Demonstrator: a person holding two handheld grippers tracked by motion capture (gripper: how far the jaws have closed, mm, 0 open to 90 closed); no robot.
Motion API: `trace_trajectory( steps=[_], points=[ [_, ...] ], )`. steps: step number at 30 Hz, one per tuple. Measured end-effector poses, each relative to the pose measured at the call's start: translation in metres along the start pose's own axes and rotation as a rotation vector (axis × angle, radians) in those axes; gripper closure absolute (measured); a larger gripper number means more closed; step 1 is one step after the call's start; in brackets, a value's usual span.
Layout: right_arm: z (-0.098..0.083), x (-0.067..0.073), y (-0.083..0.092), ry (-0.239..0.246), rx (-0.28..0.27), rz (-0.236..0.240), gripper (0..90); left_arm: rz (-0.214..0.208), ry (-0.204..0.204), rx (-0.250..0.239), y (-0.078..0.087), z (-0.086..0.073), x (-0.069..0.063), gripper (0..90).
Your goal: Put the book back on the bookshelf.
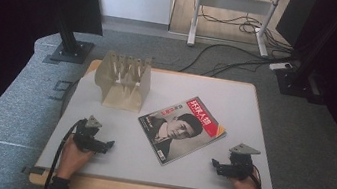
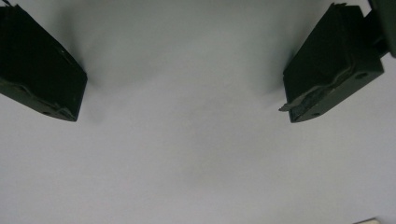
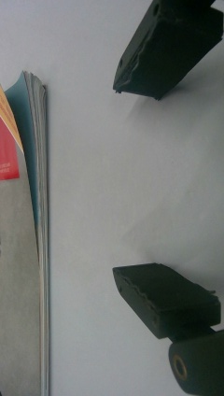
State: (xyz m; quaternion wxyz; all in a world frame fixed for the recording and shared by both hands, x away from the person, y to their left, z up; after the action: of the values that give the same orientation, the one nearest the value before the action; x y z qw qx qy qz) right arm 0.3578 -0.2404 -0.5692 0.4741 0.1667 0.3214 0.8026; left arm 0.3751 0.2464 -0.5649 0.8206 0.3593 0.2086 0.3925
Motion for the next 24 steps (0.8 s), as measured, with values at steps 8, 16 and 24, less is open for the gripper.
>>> trace_trajectory(
  steps=[8, 16, 24],
  points=[
    [0.001, -0.001, 0.0, -0.005, 0.004, 0.008, 9.9, -0.04, -0.011, 0.006, -0.001, 0.005, -0.006, 0.0],
    [0.007, -0.003, 0.002, -0.012, 0.019, 0.017, 6.7, -0.084, -0.05, -0.002, 0.0, 0.024, -0.02, 0.0],
    [0.021, 0.0, 0.003, 0.019, -0.003, 0.018, 2.3, -0.132, -0.048, -0.028, -0.005, 0.038, -0.029, 0.0]
  ],
)
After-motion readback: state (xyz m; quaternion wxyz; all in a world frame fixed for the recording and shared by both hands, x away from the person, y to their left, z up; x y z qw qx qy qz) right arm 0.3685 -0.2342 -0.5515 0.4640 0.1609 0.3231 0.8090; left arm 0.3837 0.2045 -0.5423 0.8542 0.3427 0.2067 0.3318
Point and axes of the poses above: each handheld gripper's, and its own axes: y roughly backward along the jaws, z roughly out of its top, x roughly to its left, the point moved 5 cm from there along -y, roughly forward along the jaws, and after that the axes turned 4 degrees about -z, right-handed, at the moved point
